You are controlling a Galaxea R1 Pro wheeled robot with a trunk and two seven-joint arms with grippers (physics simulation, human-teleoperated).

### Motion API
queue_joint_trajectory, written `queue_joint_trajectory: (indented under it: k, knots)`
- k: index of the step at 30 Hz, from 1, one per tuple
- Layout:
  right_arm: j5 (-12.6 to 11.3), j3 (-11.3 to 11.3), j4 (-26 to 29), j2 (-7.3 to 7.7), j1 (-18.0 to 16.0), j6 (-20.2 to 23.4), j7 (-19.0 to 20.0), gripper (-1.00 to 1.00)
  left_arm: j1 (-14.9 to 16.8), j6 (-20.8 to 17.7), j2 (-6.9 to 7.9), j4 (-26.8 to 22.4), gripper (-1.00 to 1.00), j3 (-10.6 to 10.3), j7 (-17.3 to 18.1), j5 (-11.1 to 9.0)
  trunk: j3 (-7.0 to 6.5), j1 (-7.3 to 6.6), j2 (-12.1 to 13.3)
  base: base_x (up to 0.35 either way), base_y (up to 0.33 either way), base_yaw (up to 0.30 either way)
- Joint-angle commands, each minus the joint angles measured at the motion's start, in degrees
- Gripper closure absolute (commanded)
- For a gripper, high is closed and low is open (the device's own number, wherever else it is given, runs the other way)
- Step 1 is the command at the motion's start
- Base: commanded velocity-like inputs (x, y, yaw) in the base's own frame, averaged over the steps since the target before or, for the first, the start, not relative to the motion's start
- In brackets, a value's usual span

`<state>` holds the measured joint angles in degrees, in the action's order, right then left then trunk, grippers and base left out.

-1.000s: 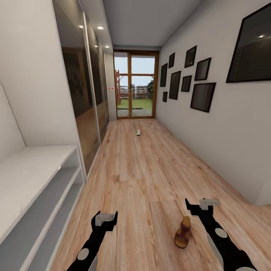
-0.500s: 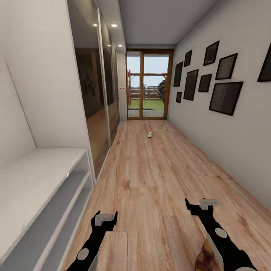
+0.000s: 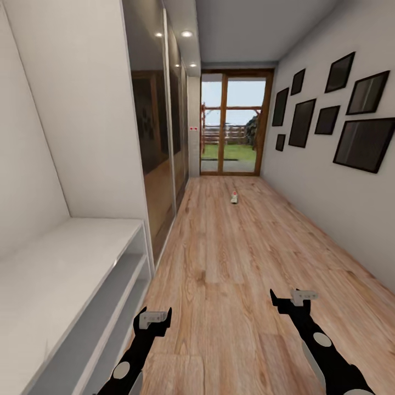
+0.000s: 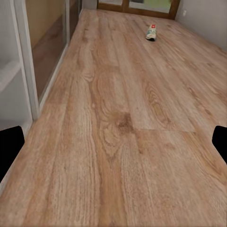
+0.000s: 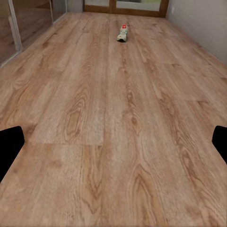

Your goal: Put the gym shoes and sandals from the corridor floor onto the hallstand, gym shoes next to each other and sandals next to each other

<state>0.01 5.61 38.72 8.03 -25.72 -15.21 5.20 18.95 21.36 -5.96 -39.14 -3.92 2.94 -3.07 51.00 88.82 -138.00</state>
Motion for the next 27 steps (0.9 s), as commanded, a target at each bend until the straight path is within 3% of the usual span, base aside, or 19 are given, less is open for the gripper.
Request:
queue_joint_trajectory:
  k: [1,15,27]
  knots:
    - [-0.01,0.28,-0.04,-0.04,-0.03,-0.17,0.52,-1.00,0.03,0.16,-0.01,0.04,-1.00,-0.01,0.30,-0.33,0.06,0.00,-0.02,0.048,0.033,0.012]
    - [0.00,0.28,-0.12,-0.04,-0.03,-0.17,0.52,-1.00,0.04,0.09,-0.05,0.03,-1.00,-0.18,0.30,-0.26,0.06,0.00,-0.02,0.019,0.005,0.002]
    - [0.07,0.28,-0.21,-0.04,-0.03,-0.17,0.52,-1.00,0.08,0.12,-0.11,0.07,-1.00,-0.18,0.31,-0.02,0.06,0.00,-0.02,0.265,-0.016,-0.010]
